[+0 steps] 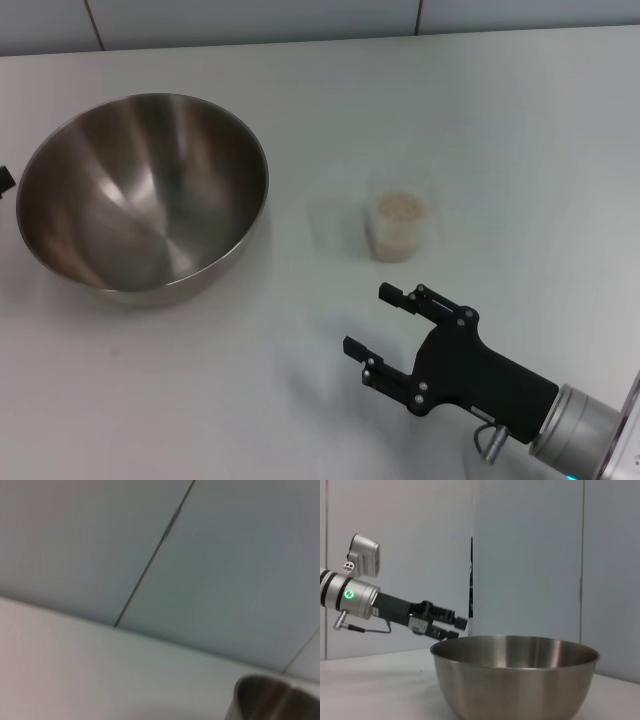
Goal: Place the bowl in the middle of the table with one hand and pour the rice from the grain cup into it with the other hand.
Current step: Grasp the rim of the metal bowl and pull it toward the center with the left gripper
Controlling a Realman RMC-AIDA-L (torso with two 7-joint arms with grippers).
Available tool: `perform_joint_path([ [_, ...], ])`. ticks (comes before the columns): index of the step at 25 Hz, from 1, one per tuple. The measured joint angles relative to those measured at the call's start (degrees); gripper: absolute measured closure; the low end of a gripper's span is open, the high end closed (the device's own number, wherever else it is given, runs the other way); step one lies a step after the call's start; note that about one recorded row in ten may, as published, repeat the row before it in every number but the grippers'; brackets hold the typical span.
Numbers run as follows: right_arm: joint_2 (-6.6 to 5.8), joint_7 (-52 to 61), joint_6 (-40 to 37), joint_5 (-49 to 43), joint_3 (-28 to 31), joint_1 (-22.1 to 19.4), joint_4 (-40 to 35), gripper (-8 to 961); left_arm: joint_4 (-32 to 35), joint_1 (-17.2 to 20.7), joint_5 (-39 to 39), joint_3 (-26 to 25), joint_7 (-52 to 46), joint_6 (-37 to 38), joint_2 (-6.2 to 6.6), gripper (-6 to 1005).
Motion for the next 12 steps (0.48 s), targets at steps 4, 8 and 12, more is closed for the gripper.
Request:
perform_joint_path([
  [4, 0.02, 0.09, 0.24, 0.02, 0.60, 0.50, -0.01, 271, 3.64, -1.50, 8.08, -0.03, -6.27, 0.13, 0.48, 216],
  [8, 0.02, 0.12, 1.43, 0.02, 1.42, 1.01, 0.12, 271, 6.94, -2.65, 14.07, 0.24, -10.35, 1.50, 0.29, 216],
  [12, 0.04, 0.14, 2.50, 0.02, 2.05, 1.43, 0.27, 271, 9.91, -3.04, 16.17, 1.14, -13.00, 2.85, -0.08, 216],
])
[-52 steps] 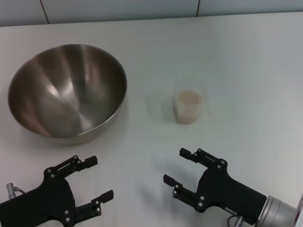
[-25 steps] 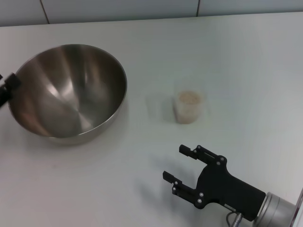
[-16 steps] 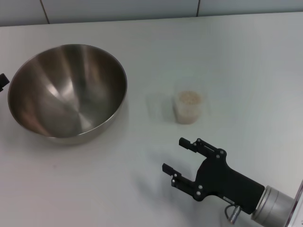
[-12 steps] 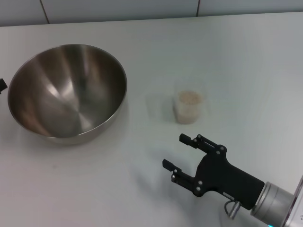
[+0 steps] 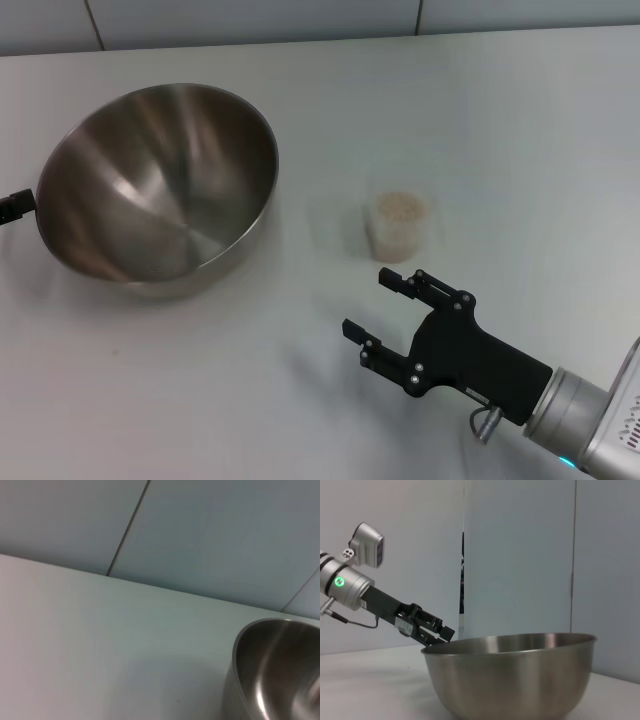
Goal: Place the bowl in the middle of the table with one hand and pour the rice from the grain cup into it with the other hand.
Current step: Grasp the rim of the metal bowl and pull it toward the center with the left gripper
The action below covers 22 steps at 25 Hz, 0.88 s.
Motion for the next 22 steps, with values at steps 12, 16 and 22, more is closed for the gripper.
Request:
perform_joint_path([
  [12, 0.05, 0.06, 0.39, 0.00, 1.58, 0.31, -0.21, 270, 3.02, -0.45, -0.04, 0.20, -0.92, 0.64, -0.64, 216],
  [16, 0.05, 0.08, 0.41, 0.00, 2.02, 0.58, -0.24, 271, 3.75, -1.69, 0.04, 0.36, -2.20, 4.32, -0.77, 225],
  [22, 0.00, 0.08, 1.18, 0.00, 2.40, 1.02, -0.31, 270, 4.30, -2.46, 0.52, 7.00, -5.37, 4.50, -0.83, 252],
])
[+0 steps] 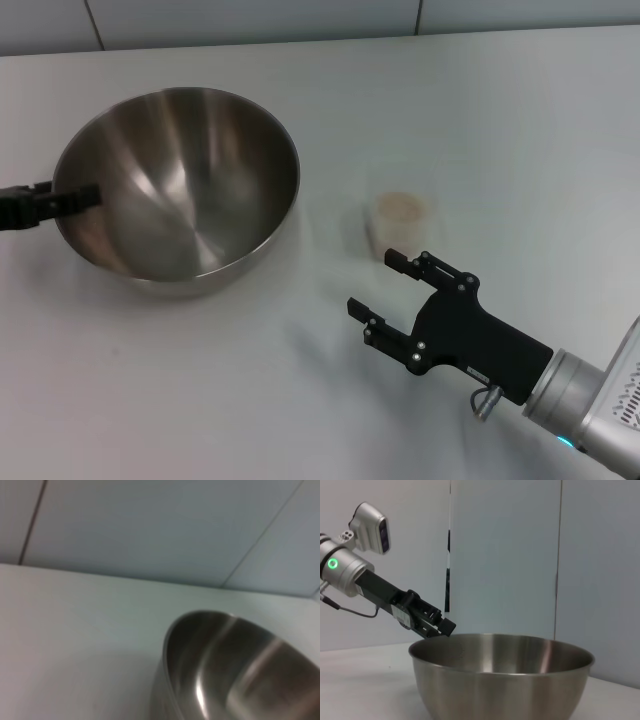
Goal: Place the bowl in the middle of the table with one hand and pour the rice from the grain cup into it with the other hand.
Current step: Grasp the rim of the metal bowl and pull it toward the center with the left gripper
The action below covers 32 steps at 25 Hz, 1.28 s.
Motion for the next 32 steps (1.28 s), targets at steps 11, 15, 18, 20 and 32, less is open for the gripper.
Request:
perform_joint_path([
  [11, -0.04, 0.00, 1.54, 0.00, 0.70, 0.53, 0.02, 270, 1.01, -1.35, 5.63, 3.97, -4.78, -5.57, -0.21, 302],
  [15, -0.04, 0.00, 1.94, 0.00, 1.26, 0.58, 0.03, 270, 1.11, -1.47, 6.23, 4.81, -4.90, -5.95, -0.26, 495],
  [18, -0.04, 0.00, 2.18, 0.00, 1.43, 0.74, 0.02, 271, 1.47, -1.59, 7.38, 5.04, -5.64, -6.16, -0.27, 611],
  [20, -0.04, 0.00, 2.24, 0.00, 1.43, 0.81, 0.03, 271, 1.78, -1.62, 7.95, 5.19, -6.01, -6.22, -0.30, 687],
  [32, 0.03, -0.01, 2.37, 0.00, 1.99, 1.09, 0.03, 269, 4.72, -1.11, 8.79, 6.06, -6.47, -6.42, -0.52, 833],
])
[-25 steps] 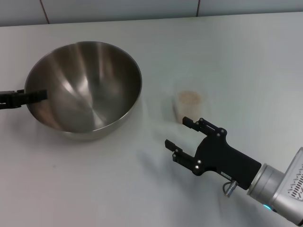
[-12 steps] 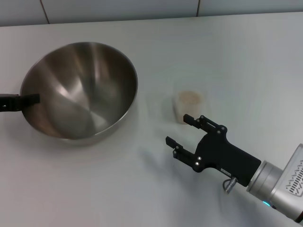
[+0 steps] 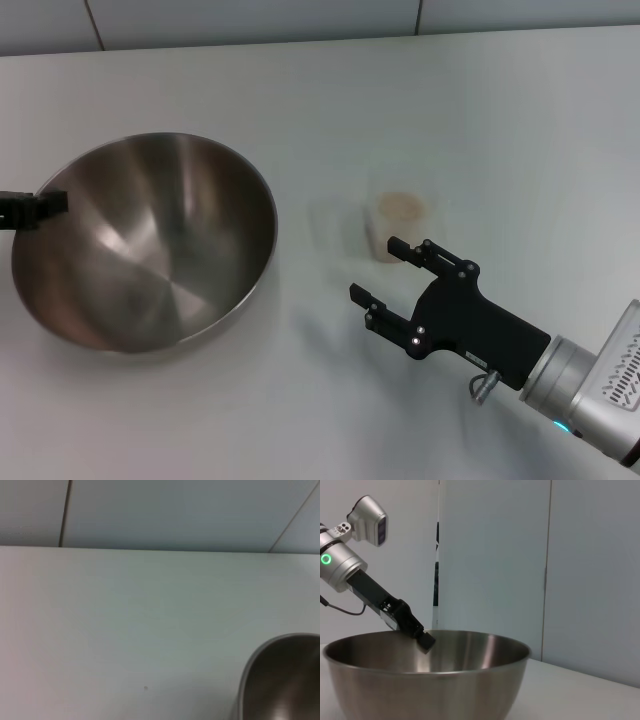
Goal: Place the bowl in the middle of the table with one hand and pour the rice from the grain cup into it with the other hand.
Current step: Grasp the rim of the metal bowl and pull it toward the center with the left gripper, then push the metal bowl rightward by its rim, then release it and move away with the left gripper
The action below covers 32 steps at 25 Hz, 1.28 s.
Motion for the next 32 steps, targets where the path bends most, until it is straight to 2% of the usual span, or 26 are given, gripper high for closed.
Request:
perform_joint_path([
  [8, 0.02, 0.00, 0.73, 0.00, 0.11, 0.30, 0.00, 269, 0.08, -0.07, 0.06, 0.34, -0.16, -0.23, 0.12, 957],
  [21, 0.02, -0.08, 2.78, 0.00, 0.34, 1.77, -0.16, 268, 2.56, -1.79, -0.34, 0.49, -0.15, 1.67, 0.28, 960],
  [29, -0.08, 0.20, 2.20, 0.00, 0.36, 1.83, 0.01, 268, 3.95, -4.98, -0.36, 0.55, -0.87, 3.98, 0.19, 954],
  [32, -0.11, 0.22, 2.06, 0.00, 0.36, 1.88, 0.08, 268, 3.37, -6.17, -0.37, 2.03, -0.88, 4.24, 0.09, 951],
])
